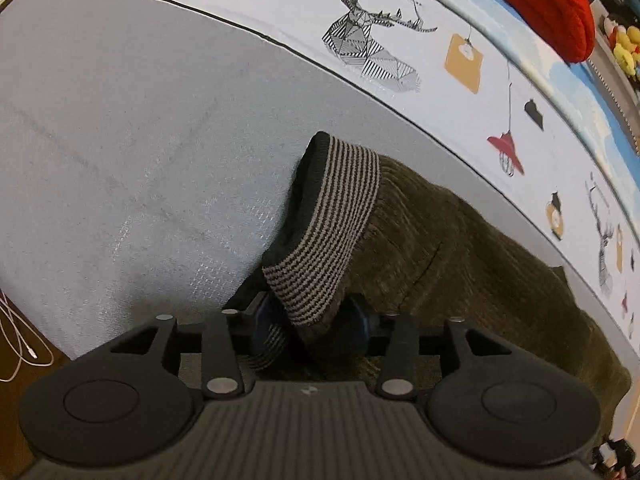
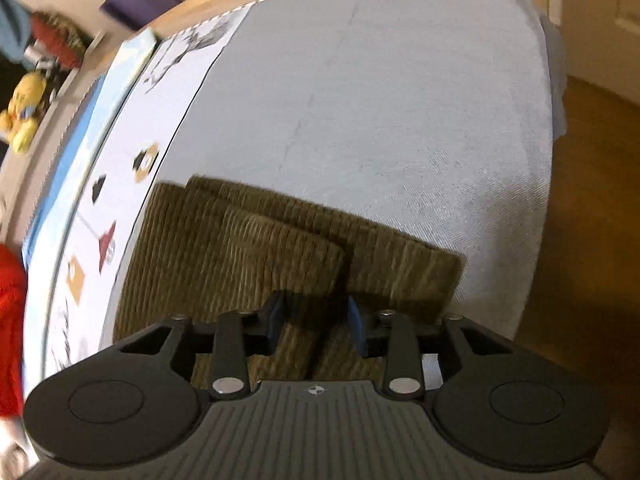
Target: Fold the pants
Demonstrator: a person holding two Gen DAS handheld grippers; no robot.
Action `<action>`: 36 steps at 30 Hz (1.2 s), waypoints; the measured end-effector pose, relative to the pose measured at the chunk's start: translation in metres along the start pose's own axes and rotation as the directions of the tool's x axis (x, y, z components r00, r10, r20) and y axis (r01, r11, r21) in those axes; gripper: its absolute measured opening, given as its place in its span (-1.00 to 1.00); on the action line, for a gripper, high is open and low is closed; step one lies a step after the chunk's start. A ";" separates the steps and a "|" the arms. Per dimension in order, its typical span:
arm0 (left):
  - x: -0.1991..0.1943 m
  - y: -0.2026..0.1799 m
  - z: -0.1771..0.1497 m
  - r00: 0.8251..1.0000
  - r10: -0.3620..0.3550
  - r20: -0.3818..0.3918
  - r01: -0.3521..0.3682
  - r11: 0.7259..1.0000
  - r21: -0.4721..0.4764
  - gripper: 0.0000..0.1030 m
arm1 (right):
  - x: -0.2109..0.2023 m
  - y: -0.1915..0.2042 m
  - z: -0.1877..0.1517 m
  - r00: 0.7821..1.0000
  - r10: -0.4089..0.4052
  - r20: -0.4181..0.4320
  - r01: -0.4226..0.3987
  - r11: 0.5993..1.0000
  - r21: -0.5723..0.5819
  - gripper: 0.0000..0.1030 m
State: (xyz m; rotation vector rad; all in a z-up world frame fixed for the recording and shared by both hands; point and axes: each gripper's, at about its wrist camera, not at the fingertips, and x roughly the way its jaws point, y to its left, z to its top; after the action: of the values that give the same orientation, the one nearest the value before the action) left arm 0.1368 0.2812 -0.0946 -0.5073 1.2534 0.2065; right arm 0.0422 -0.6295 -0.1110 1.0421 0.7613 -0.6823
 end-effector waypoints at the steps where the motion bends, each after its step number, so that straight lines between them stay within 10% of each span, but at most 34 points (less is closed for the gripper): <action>1: 0.001 -0.001 0.000 1.000 0.005 0.001 -0.005 1.000 0.003 -0.08 | 0.004 0.005 0.000 1.000 0.003 0.013 -0.003 1.000 -0.003 -0.30; 5: 0.007 -0.004 0.002 1.000 0.013 0.006 -0.013 1.000 0.000 -0.44 | 0.003 0.015 0.006 0.996 -0.034 0.079 0.038 0.998 -0.049 -0.78; 9: -0.006 -0.008 0.005 0.998 -0.012 0.065 0.012 1.000 0.001 -0.61 | -0.022 0.035 0.013 0.982 0.073 0.175 -0.064 0.996 -0.057 -0.84; 12: -0.036 -0.001 0.009 0.971 -0.129 0.204 0.139 0.990 -0.037 -0.64 | -0.070 0.054 0.018 0.872 0.359 0.333 -0.338 0.933 -0.120 -0.86; 15: -0.060 0.007 0.006 0.933 -0.202 0.296 0.216 0.976 -0.015 -0.65 | -0.105 0.057 0.017 0.781 0.440 0.443 -0.384 0.898 -0.216 -0.86; 16: -0.061 0.012 0.005 0.934 -0.212 0.288 0.227 0.974 -0.019 -0.65 | -0.107 0.049 0.019 0.794 0.409 0.451 -0.364 0.913 -0.186 -0.86; 18: -0.049 0.017 0.003 0.957 -0.199 0.212 0.206 0.979 -0.009 -0.64 | -0.091 0.028 0.026 0.891 0.251 0.378 -0.232 0.968 -0.096 -0.86; 19: -0.038 0.014 0.001 0.976 -0.158 0.151 0.156 0.987 0.023 -0.64 | -0.072 0.018 0.028 0.952 0.126 0.280 -0.110 0.991 -0.072 -0.86; 21: -0.018 0.006 -0.005 0.997 -0.059 0.059 0.053 0.994 0.096 -0.64 | -0.030 -0.004 0.025 0.997 -0.071 0.041 0.074 0.995 -0.070 -0.85; 24: -0.003 0.001 -0.008 1.000 -0.001 0.013 -0.002 0.985 0.171 -0.64 | -0.011 -0.027 0.023 0.995 -0.085 -0.050 0.083 0.995 -0.046 -0.85; 31: -0.030 0.019 -0.009 0.989 -0.127 0.076 0.120 0.989 0.089 -0.66 | -0.053 0.001 0.031 0.982 0.097 0.164 -0.068 0.982 -0.175 -0.86; 36: -0.012 0.021 -0.014 0.999 -0.042 0.008 0.041 0.992 0.123 -0.64 | -0.018 -0.024 0.029 0.989 -0.147 0.025 0.149 0.978 -0.148 -0.86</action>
State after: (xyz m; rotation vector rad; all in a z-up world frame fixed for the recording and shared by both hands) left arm 0.1121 0.2942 -0.0919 -0.4255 1.2363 0.0961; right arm 0.0191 -0.6624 -0.0992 0.8491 0.8702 -0.7472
